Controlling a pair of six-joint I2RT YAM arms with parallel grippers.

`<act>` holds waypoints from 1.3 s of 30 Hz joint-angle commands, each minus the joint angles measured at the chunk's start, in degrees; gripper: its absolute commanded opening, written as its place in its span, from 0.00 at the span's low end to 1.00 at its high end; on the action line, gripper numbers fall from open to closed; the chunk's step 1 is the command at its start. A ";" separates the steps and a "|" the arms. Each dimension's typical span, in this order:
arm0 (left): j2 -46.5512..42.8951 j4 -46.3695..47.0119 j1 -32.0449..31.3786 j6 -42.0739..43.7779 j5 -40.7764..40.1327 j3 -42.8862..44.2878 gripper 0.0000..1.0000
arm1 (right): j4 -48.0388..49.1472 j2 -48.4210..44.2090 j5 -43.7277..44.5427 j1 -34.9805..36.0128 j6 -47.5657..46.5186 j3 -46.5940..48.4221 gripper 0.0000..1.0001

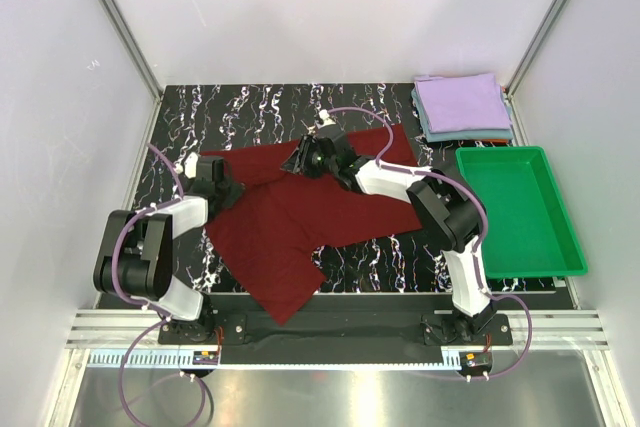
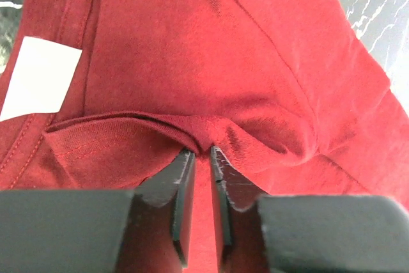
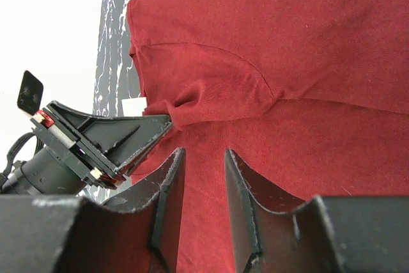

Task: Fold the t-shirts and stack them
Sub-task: Fold the tshirt

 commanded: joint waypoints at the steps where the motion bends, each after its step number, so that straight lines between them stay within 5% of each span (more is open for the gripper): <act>1: 0.36 1.67 -0.19 0.57 -2.70 2.84 0.18 | 1.07 0.53 -0.33 0.49 -0.91 2.37 0.38; 10: 2.91 1.84 -0.19 0.22 -2.61 4.07 0.26 | 1.42 0.89 -0.59 0.49 -0.47 2.28 0.38; 17: 1.95 0.80 -0.19 -0.39 -1.38 5.91 0.00 | 1.16 0.80 -0.94 0.49 -0.47 2.46 0.38; 26: 1.67 -9.40 1.91 -0.65 2.74 14.25 0.00 | 3.18 2.64 -5.32 1.90 -2.48 2.10 0.41; 39: 6.34 -10.11 6.91 1.45 9.95 16.90 0.00 | 4.50 5.28 -8.24 2.86 -6.88 3.95 0.41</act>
